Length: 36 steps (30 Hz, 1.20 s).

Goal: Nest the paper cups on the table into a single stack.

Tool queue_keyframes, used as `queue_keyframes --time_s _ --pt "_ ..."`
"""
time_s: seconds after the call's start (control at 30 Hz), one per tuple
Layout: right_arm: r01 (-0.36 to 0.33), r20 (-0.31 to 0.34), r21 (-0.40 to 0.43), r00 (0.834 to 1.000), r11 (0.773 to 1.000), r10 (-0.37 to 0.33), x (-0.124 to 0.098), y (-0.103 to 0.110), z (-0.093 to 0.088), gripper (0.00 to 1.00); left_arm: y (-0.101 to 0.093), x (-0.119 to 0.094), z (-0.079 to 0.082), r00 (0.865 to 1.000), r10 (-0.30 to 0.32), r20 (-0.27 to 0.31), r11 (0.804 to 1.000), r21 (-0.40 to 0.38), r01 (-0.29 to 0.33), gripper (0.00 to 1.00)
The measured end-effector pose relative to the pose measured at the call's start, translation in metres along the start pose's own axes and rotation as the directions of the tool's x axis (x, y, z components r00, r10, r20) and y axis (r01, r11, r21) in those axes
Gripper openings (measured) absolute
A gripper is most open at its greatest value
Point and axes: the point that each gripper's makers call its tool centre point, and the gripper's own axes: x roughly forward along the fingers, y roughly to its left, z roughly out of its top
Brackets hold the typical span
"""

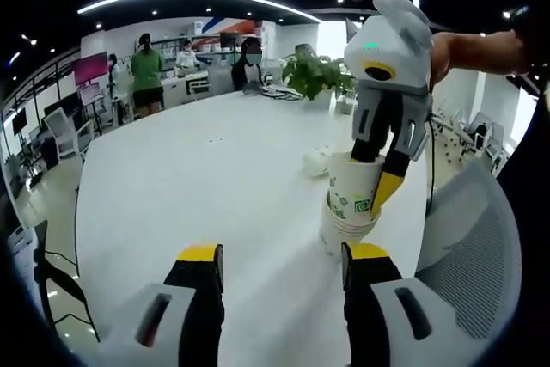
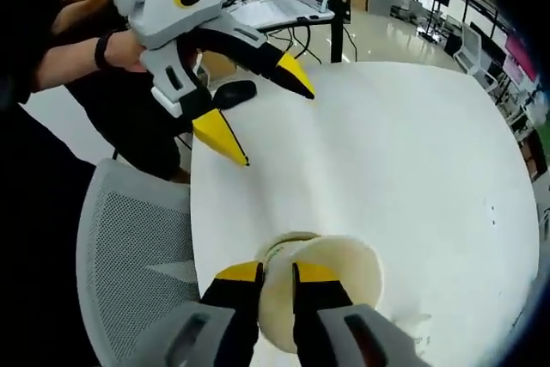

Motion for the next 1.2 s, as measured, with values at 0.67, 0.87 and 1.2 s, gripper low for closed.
queue_keyframes --time_s 0.67,0.87,1.2 --pt "0.035 0.07 0.037 0.997 0.999 -0.038 -0.027 0.0 -0.007 0.15 -0.007 0.016 0.015 0.999 -0.035 -0.007 0.999 0.04 0.035 0.54" --pt "0.05 0.112 0.047 0.992 0.998 -0.055 -0.039 0.003 -0.004 0.15 -0.01 0.022 0.02 0.999 -0.046 -0.01 0.998 0.052 0.047 0.53" --pt "0.062 0.159 0.074 0.984 0.995 -0.074 -0.049 0.002 -0.008 0.16 -0.018 0.025 0.026 0.998 -0.063 -0.02 0.995 0.074 0.064 0.53"
